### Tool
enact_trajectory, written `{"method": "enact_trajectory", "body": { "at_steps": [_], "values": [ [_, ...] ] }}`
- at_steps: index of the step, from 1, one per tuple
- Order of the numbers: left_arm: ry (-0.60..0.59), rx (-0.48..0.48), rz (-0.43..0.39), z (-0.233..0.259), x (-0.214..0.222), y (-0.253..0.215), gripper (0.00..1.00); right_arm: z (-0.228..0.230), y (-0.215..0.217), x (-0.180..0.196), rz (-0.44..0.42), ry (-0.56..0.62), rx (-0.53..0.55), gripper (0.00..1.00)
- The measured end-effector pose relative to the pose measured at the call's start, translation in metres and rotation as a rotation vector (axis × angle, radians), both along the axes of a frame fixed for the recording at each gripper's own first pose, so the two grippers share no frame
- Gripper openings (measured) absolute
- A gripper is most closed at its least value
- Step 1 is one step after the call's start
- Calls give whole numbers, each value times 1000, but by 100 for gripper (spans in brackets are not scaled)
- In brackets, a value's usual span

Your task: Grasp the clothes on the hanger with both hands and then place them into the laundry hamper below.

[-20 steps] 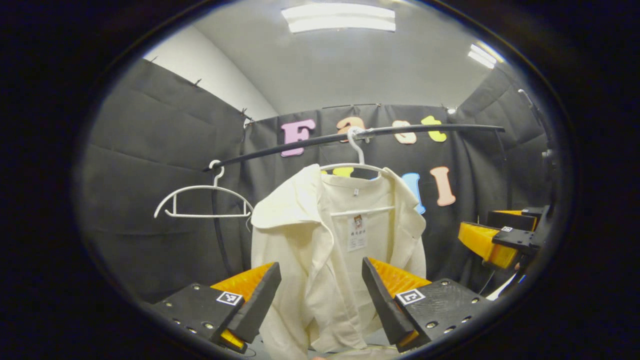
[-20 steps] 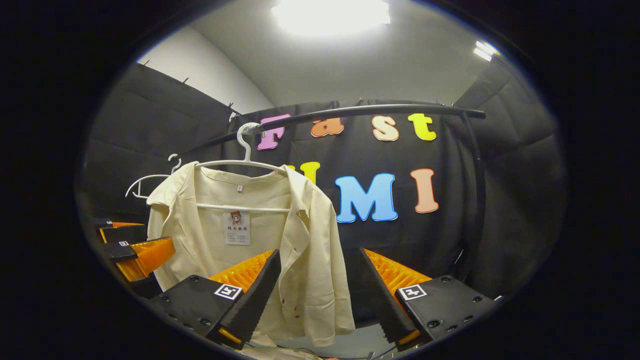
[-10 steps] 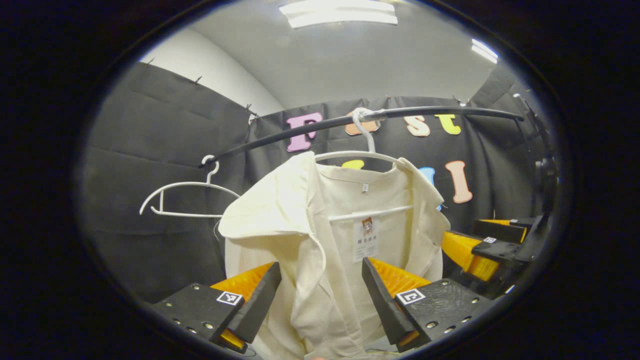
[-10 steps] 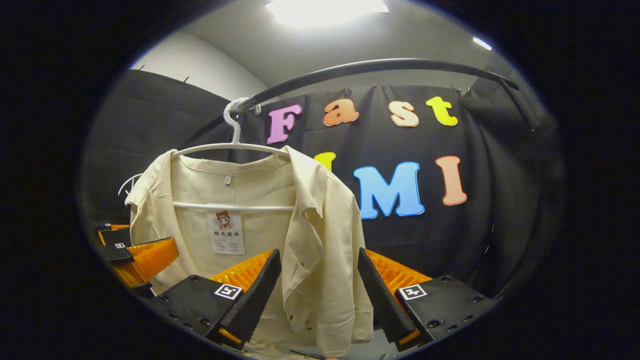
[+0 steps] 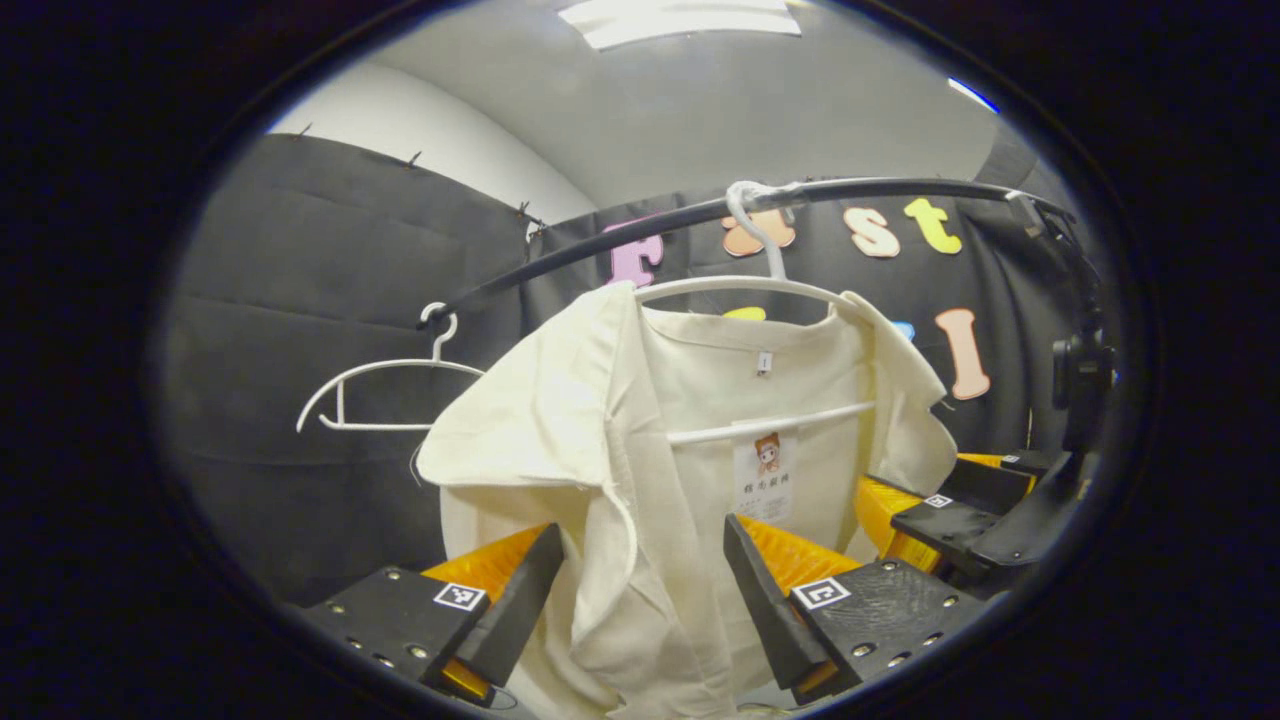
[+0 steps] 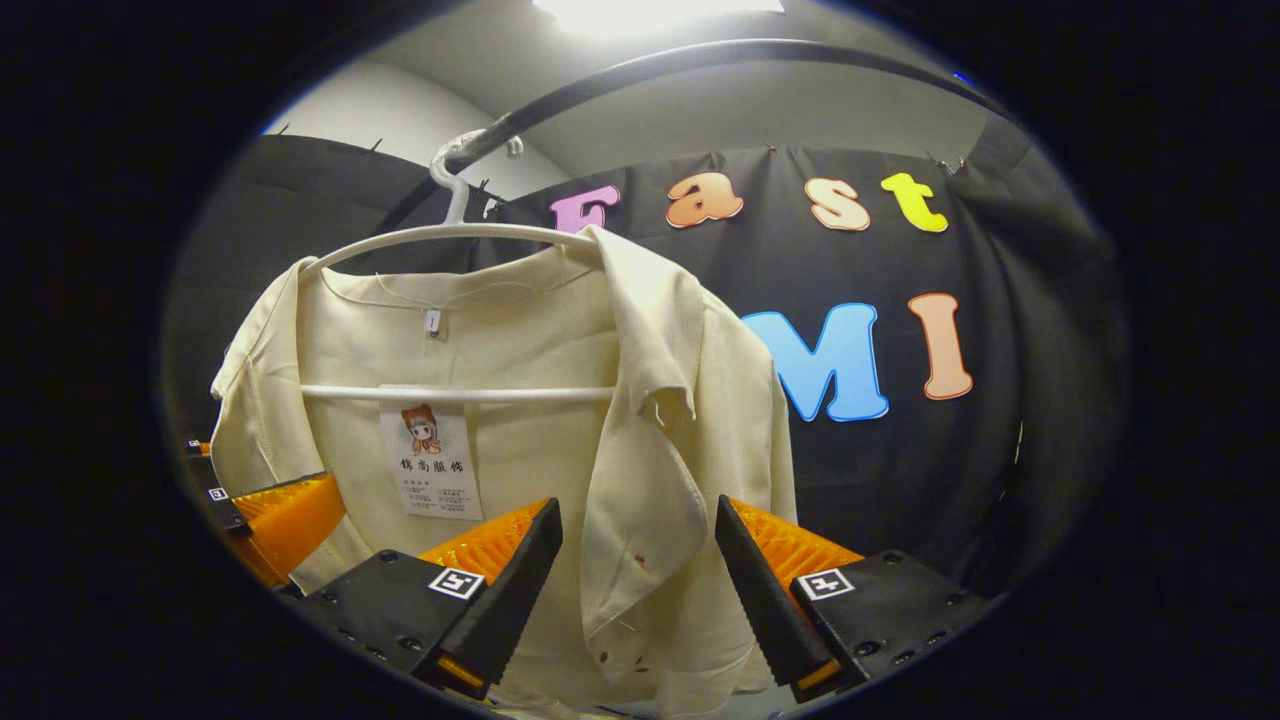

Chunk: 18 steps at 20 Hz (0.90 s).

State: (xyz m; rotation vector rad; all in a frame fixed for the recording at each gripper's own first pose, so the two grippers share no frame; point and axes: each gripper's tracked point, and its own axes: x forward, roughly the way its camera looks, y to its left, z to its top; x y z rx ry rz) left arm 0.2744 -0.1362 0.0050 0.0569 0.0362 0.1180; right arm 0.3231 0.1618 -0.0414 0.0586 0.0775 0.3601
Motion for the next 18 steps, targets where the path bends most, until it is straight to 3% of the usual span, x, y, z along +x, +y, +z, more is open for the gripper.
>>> {"method": "enact_trajectory", "body": {
  "at_steps": [1,2,3,5,6,8,10,11,18],
  "values": [
    [0,5,6,1,0,1,94,-2,1,0,-2,7,-9,96],
    [-6,4,25,2,-2,3,73,-5,2,0,-3,11,-18,79],
    [-4,-4,15,1,0,0,52,-7,1,1,-9,14,-28,68],
    [19,8,11,-3,2,-2,44,-7,-3,7,-34,12,-58,52],
    [23,22,9,0,-2,-4,35,-7,-12,15,-76,0,-75,19],
    [20,30,48,-3,4,8,17,-2,-13,15,-79,-18,-83,2],
    [9,32,49,1,0,11,12,4,-19,14,-92,-48,-115,1],
    [-4,30,59,3,-7,17,2,10,-26,14,-109,-74,-118,3],
    [-72,78,113,39,-39,56,1,42,-60,28,-179,-165,-113,1]
  ]
}}
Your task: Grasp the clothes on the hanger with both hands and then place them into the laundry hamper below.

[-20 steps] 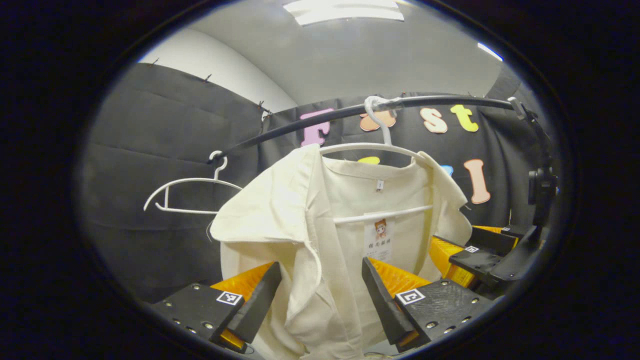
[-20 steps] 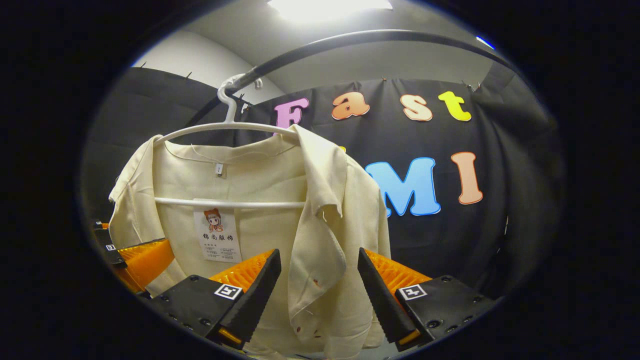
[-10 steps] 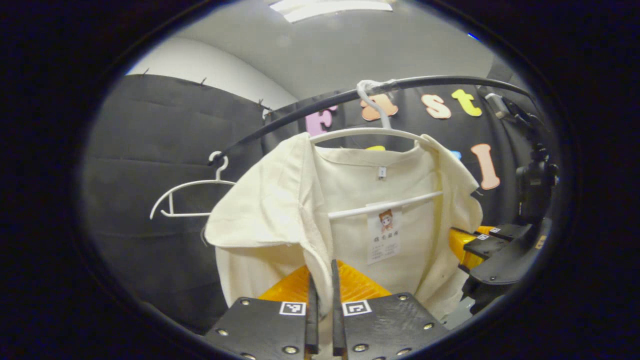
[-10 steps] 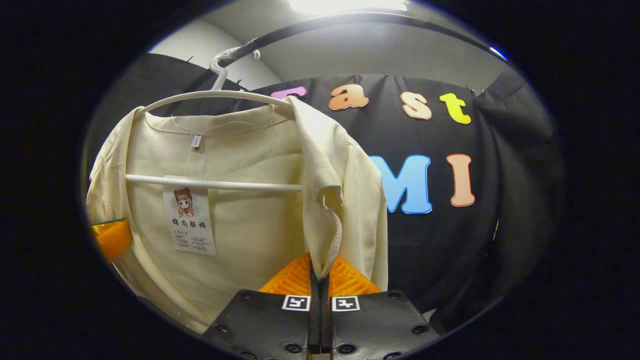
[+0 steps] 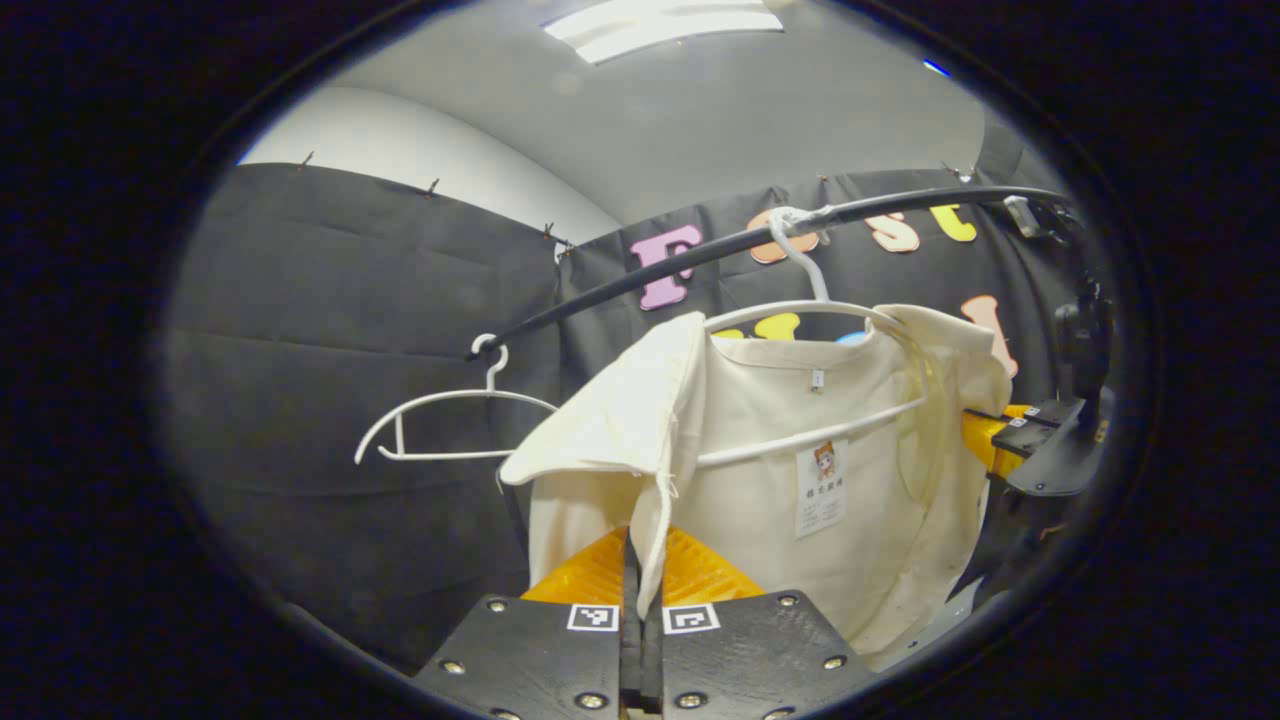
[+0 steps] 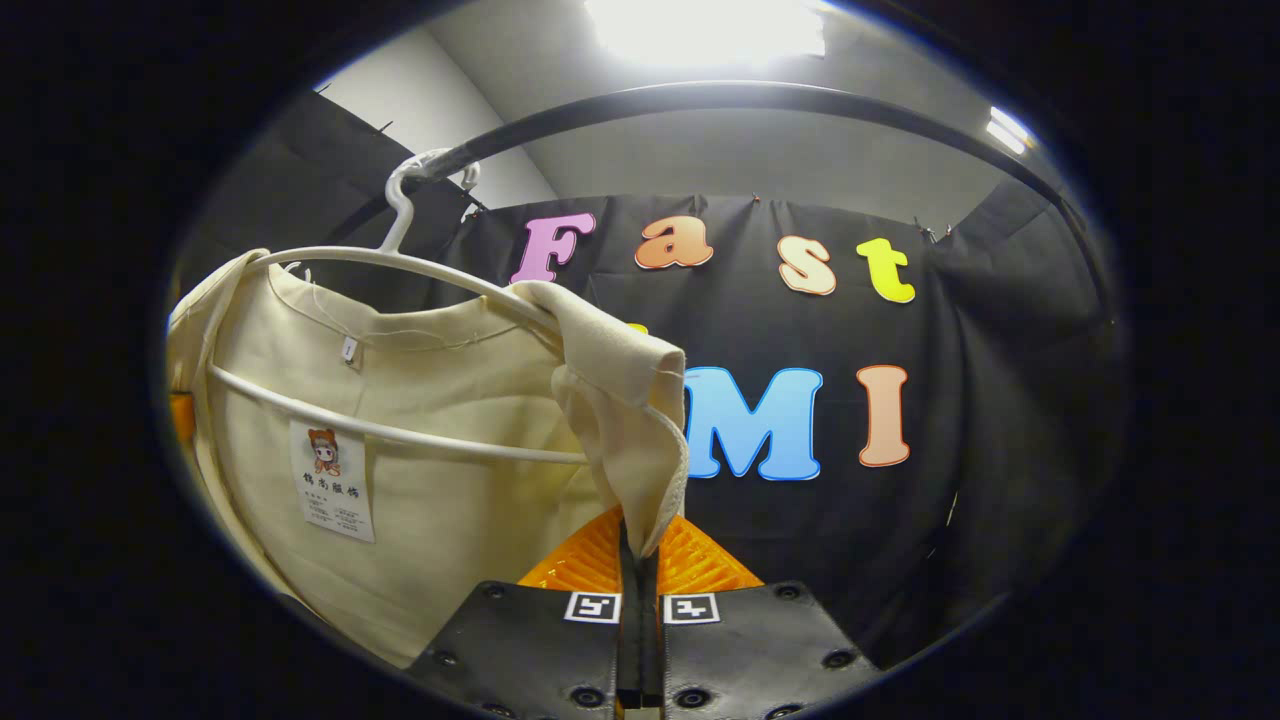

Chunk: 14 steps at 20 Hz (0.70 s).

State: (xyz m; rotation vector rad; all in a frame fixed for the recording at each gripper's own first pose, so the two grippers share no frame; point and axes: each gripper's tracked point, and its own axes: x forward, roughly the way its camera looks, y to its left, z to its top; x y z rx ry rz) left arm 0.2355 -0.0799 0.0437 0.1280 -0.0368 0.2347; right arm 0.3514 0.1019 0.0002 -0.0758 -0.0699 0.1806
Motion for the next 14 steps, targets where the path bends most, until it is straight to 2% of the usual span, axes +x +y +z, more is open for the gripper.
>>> {"method": "enact_trajectory", "body": {
  "at_steps": [8,14],
  "values": [
    [-58,48,54,40,-15,34,1,17,-32,20,-65,-78,-34,1],
    [-112,115,93,75,-20,60,2,18,-39,46,-90,-87,-18,1]
  ]
}}
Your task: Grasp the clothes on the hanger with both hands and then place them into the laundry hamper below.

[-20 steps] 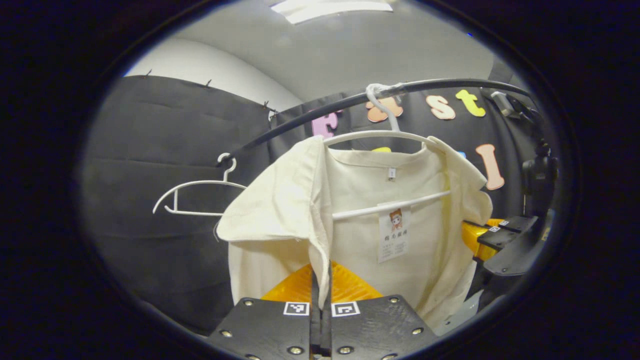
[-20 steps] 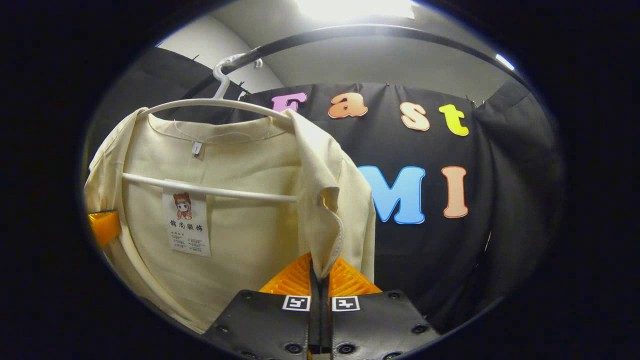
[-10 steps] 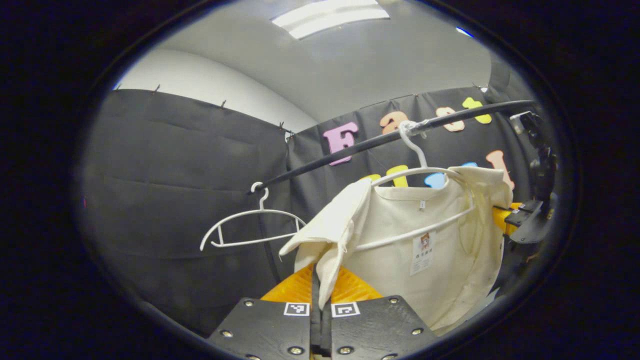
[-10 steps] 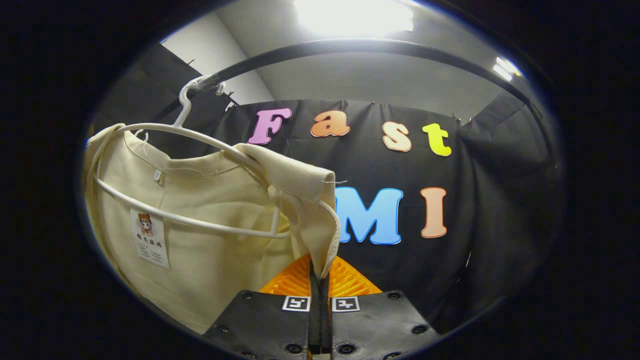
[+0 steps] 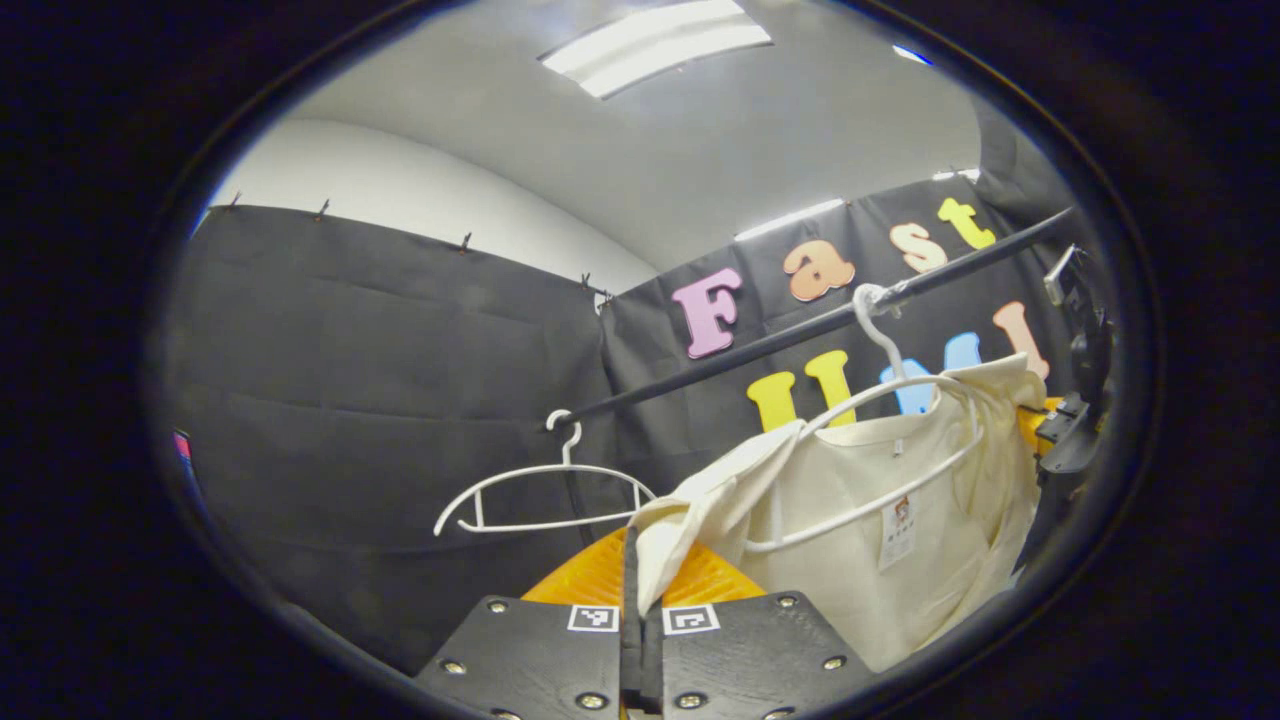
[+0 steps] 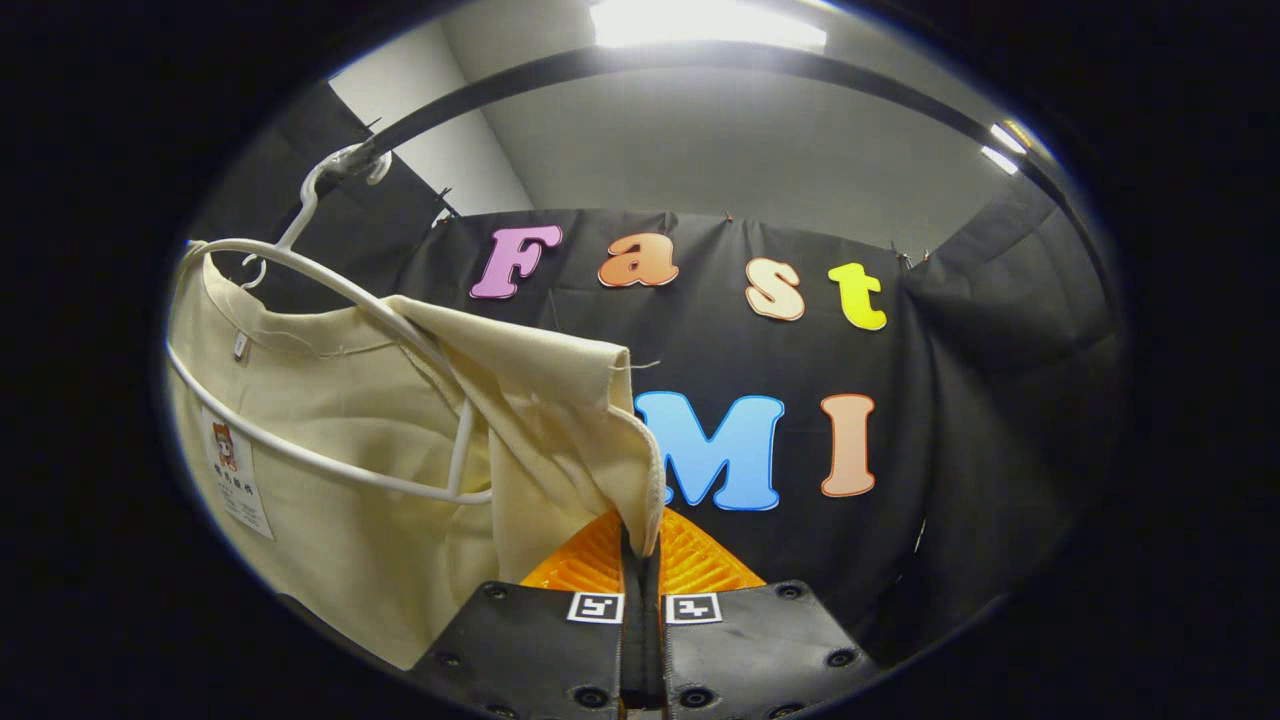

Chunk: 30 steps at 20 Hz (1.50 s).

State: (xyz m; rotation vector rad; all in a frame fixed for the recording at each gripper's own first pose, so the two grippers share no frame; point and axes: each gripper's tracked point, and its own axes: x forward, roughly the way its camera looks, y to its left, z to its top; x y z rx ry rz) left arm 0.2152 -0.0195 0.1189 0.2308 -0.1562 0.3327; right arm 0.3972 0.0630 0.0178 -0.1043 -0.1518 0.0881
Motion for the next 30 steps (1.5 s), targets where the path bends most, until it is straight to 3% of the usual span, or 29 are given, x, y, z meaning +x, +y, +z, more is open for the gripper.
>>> {"method": "enact_trajectory", "body": {
  "at_steps": [4,6,11,15,17,18,19,20,22,24,30],
  "values": [
    [-29,17,3,16,5,15,2,7,-1,15,-6,-15,30,1],
    [-42,17,9,23,10,24,2,4,9,17,39,1,60,0],
    [-37,37,34,22,19,29,2,-17,52,-2,343,100,257,1],
    [-26,50,31,19,24,30,1,-26,58,-21,444,142,315,2],
    [-26,48,30,17,26,32,1,-30,72,-30,500,154,275,14],
    [-26,49,30,18,28,34,1,-33,71,-28,480,154,230,26],
    [-25,48,30,17,28,35,1,-41,66,-21,418,145,162,30],
    [-25,45,27,18,29,36,1,-33,53,-15,342,118,101,16],
    [-28,44,19,21,30,38,2,-16,32,-8,211,52,42,1],
    [-37,57,14,29,22,42,2,-4,20,-3,125,21,44,1],
    [-119,95,-23,69,26,40,2,11,19,33,108,-7,71,0]
  ]
}}
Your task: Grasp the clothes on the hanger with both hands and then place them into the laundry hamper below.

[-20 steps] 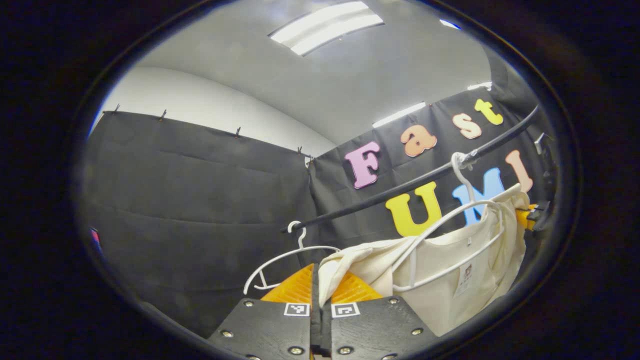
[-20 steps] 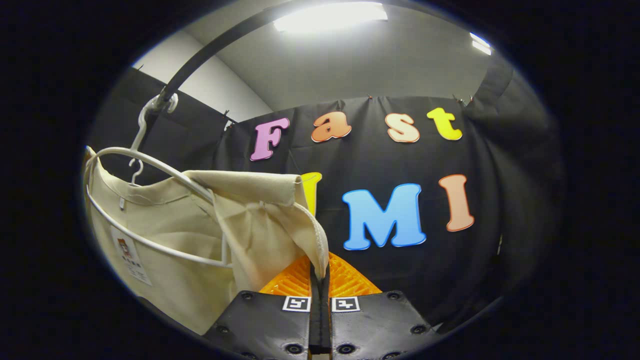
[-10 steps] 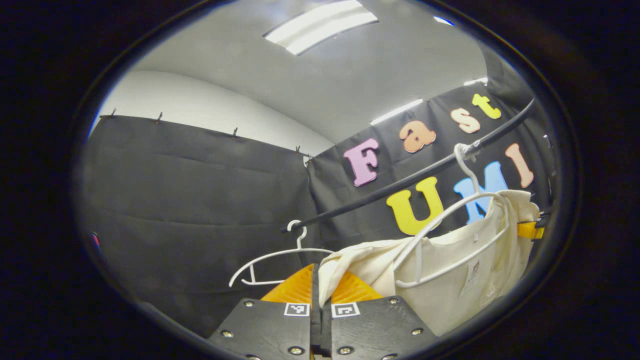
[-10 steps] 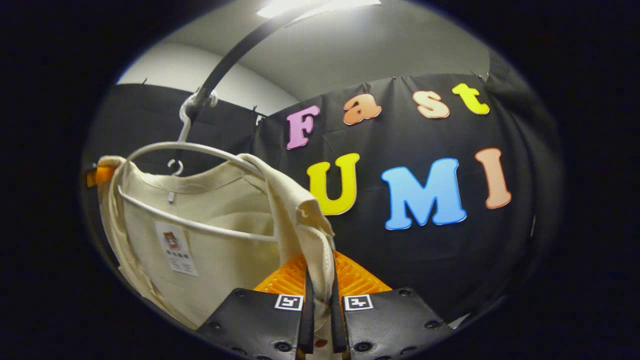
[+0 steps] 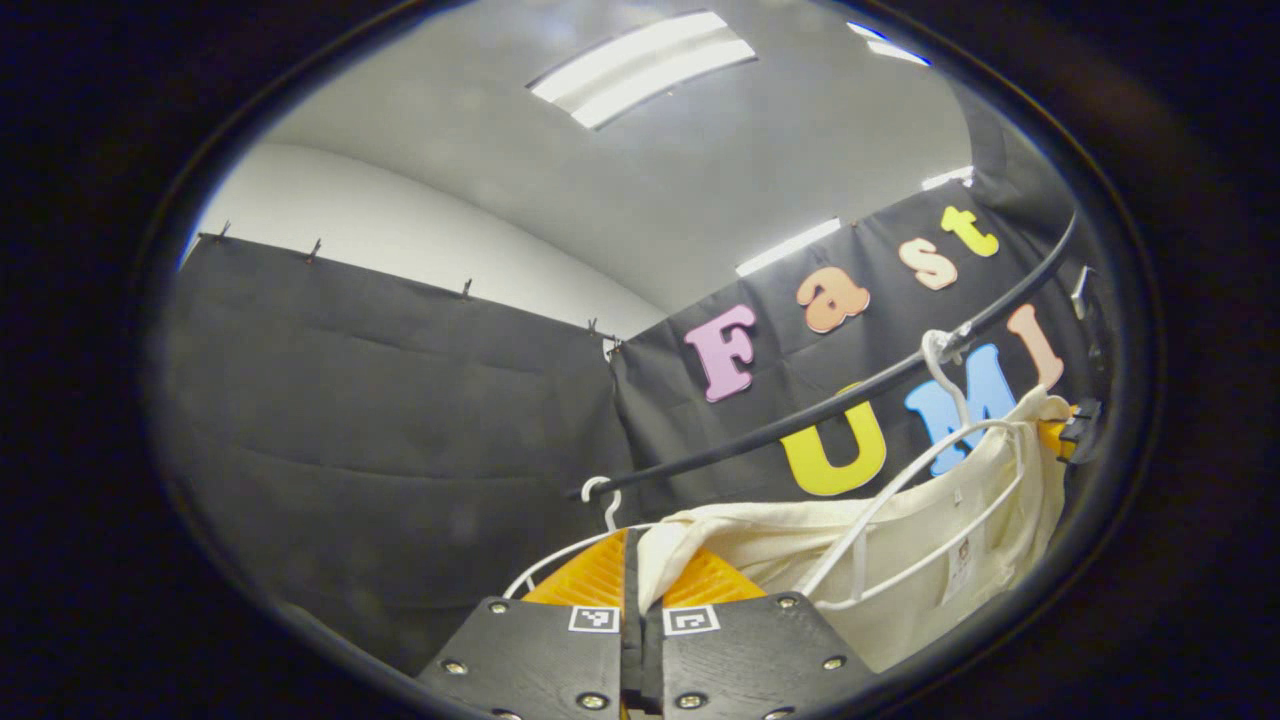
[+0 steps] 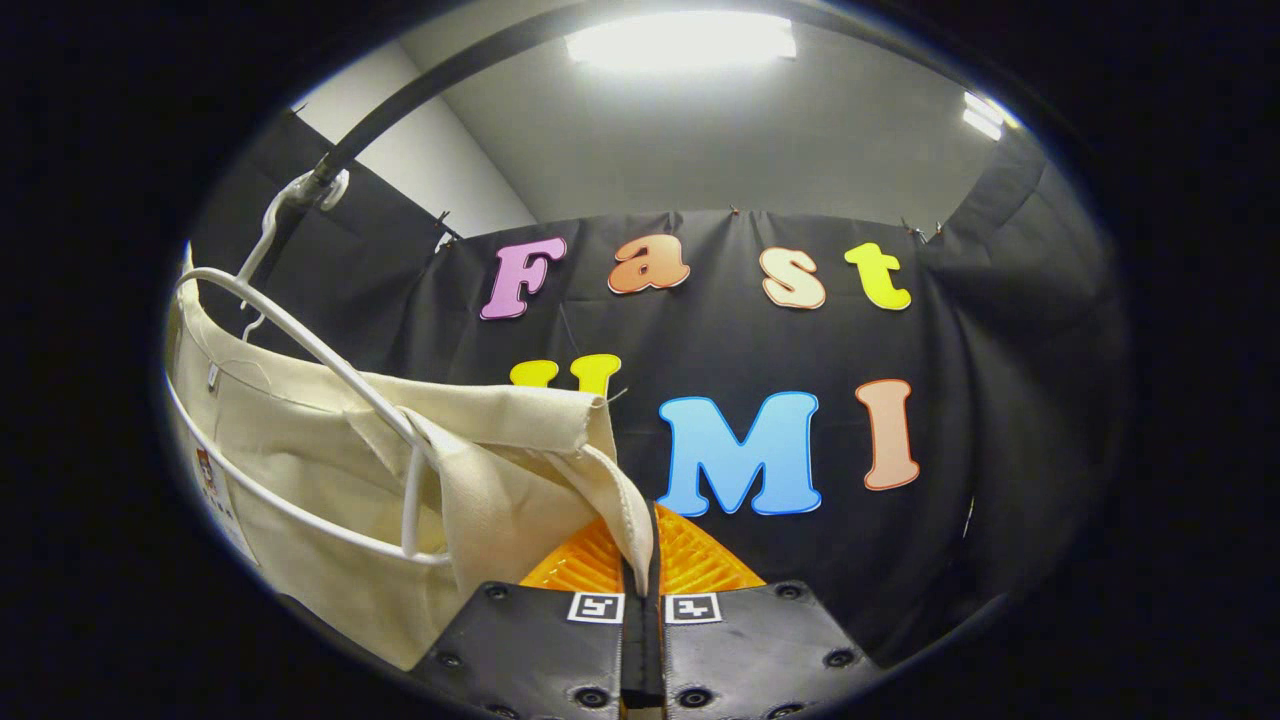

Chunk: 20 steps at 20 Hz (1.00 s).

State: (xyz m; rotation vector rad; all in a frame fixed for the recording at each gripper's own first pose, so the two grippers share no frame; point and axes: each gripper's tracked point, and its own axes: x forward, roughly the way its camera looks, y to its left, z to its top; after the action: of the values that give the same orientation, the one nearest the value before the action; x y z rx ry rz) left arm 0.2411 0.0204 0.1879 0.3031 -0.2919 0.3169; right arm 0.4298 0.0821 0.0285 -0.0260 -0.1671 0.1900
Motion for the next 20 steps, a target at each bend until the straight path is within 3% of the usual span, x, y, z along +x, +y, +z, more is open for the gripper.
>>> {"method": "enact_trajectory", "body": {
  "at_steps": [3,6,13,20],
  "values": [
    [-13,27,-27,6,14,-9,2,-21,10,21,33,32,-18,1],
    [27,-4,-60,-21,30,-11,1,-52,16,33,61,117,8,0],
    [22,17,-52,-46,32,-18,2,-78,13,21,67,141,32,1],
    [28,-102,-121,-63,30,-16,1,-99,18,15,52,260,40,1]
  ]
}}
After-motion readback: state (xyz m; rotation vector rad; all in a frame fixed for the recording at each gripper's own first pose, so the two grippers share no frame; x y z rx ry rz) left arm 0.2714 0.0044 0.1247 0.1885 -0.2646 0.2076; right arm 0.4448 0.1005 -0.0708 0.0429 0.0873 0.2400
